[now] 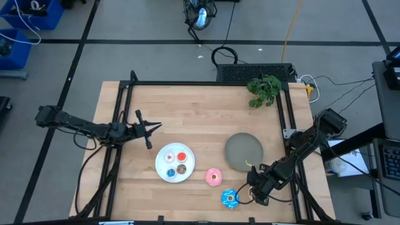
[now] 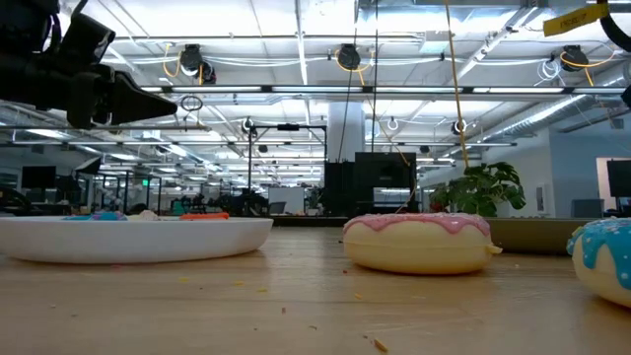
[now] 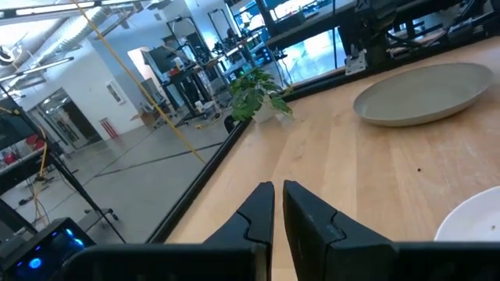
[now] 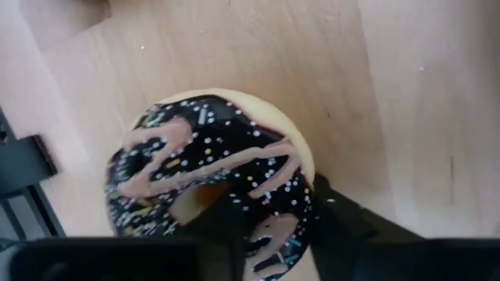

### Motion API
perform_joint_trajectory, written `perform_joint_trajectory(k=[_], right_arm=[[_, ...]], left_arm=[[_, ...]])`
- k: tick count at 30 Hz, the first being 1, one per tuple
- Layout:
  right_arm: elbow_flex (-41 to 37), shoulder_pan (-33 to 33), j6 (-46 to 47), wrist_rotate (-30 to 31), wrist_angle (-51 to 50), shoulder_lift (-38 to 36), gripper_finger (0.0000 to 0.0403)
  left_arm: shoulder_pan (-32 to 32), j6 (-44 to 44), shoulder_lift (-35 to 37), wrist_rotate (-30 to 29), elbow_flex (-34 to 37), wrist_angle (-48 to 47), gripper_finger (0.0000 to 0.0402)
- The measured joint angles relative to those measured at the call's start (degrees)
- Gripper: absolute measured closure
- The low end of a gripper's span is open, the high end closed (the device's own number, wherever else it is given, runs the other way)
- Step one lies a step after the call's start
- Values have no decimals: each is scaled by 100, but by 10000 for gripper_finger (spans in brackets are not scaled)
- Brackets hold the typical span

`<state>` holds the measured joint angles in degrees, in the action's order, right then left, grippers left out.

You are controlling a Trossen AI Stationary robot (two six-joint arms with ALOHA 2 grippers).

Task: Pick & Place donuts
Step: Put the large black donut on the dark gray plate

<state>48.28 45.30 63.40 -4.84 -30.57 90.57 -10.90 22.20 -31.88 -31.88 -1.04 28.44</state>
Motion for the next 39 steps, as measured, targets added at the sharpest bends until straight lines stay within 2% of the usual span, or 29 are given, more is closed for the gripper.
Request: perform_joint_trajectory(k=[5,8,12,17,21,27,33,36,39], right_arm=[[118,-94,-368,-35,-33,-154,365],[443,-238,-665,-38,-267,-249,391],[1302,-476,-1317,-102,-1362,-310,392],[2668,-1095,-1775,581,-3429,-319,386],[3248,-1641,-2259,981,-4213,-322,391],[3284,-2643,-2992,917,-4380,-314,388],[3284,-3269,-3793,1077,-4206,-317,389],[3284,-3579,-3643,1403,-4098,-317,390],[3192,-3939,-3448,1405,-4066,-319,390]], left_arm=[[0,0,2,16,0,17,364],[0,2,0,20,0,20,364],[0,6,0,28,0,123,364],[0,9,1,33,0,265,364],[0,9,1,34,0,263,364],[0,97,0,35,0,263,364],[0,116,2,37,0,263,364],[0,118,0,37,0,263,364],[0,120,0,37,0,261,364]])
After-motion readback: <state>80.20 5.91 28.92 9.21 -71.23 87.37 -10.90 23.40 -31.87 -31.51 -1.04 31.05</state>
